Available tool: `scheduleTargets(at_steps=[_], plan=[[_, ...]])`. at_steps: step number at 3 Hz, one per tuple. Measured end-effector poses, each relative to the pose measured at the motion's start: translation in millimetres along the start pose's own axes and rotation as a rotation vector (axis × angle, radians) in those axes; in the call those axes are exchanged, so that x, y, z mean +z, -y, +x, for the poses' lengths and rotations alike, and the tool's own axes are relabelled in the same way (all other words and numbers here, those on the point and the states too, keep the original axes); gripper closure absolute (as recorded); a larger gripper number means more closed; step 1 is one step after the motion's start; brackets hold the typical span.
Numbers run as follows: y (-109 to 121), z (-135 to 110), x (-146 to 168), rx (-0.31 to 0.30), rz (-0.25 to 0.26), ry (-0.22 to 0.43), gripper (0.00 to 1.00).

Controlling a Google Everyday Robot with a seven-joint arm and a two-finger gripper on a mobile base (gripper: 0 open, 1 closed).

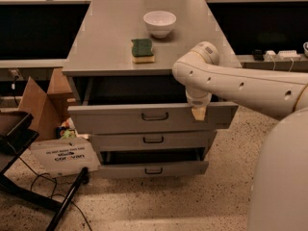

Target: Open top drawer

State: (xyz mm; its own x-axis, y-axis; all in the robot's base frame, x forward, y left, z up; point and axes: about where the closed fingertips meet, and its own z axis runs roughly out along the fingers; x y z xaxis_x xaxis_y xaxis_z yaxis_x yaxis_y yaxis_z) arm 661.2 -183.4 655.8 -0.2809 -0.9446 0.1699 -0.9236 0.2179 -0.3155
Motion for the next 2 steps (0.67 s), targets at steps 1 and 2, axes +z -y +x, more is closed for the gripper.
scheduleTargets(at_steps=[1,2], plan=[[-16.9,11.7,-4.5,0.044,-0.01,-0.022,1.0],[-17.8,12.0,-5.5,0.044,-0.01,-0.022,1.0]])
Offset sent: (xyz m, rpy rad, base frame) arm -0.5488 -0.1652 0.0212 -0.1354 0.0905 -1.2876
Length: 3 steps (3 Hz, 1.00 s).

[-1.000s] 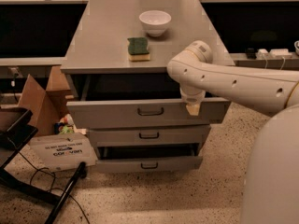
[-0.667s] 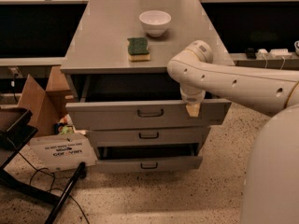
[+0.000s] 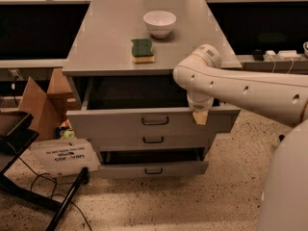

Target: Open top drawer

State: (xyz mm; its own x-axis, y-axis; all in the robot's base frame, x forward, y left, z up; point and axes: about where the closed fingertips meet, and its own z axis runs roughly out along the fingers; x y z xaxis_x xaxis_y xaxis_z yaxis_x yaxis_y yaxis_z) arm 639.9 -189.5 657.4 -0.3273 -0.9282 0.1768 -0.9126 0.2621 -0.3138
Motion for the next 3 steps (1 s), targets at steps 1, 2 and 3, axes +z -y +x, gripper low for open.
scheduleTargets(at_steps=[1,2,3], plan=[[-10.5,7.0,-2.1,0.027,-0.007,-0.013,1.0],[-11.5,6.8,-2.5,0.027,-0.007,-0.013,1.0],[-20.0,11.7,-4.0,0.05,-0.016,-0.024,1.0]])
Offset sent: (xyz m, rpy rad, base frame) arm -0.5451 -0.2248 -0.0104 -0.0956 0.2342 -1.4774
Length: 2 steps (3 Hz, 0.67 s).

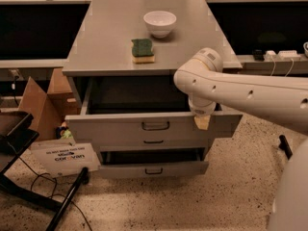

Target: Open top drawer

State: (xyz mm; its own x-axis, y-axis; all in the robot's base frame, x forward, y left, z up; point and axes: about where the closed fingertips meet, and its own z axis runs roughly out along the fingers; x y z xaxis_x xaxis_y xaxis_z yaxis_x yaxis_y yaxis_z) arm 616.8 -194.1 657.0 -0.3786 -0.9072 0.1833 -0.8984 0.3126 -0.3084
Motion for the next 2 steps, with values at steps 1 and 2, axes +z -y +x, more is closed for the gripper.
scheduleTargets(at_steps=[1,2], plan=[[-0.2,-0.6,-0.2,0.0,0.0,0.0,1.0],[-0.2,-0.6,-0.1,0.0,0.0,0.0,0.73]])
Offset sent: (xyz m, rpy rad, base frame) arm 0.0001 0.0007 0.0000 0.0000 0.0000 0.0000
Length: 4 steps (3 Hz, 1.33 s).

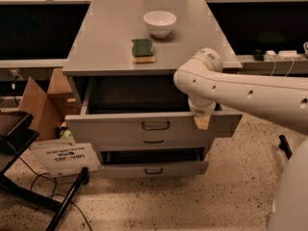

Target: Open top drawer

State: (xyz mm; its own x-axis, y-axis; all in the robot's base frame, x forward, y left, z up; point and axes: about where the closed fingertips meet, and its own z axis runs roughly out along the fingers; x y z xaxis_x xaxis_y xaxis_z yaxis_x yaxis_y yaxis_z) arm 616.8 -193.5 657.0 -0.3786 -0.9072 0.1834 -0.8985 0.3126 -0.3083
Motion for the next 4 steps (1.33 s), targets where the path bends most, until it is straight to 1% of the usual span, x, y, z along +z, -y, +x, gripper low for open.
scheduleTargets(at_steps=[3,4], plan=[[0.0,0.1,0.1,0.0,0.0,0.0,0.04],[0.0,0.1,0.1,0.0,0.0,0.0,0.0]])
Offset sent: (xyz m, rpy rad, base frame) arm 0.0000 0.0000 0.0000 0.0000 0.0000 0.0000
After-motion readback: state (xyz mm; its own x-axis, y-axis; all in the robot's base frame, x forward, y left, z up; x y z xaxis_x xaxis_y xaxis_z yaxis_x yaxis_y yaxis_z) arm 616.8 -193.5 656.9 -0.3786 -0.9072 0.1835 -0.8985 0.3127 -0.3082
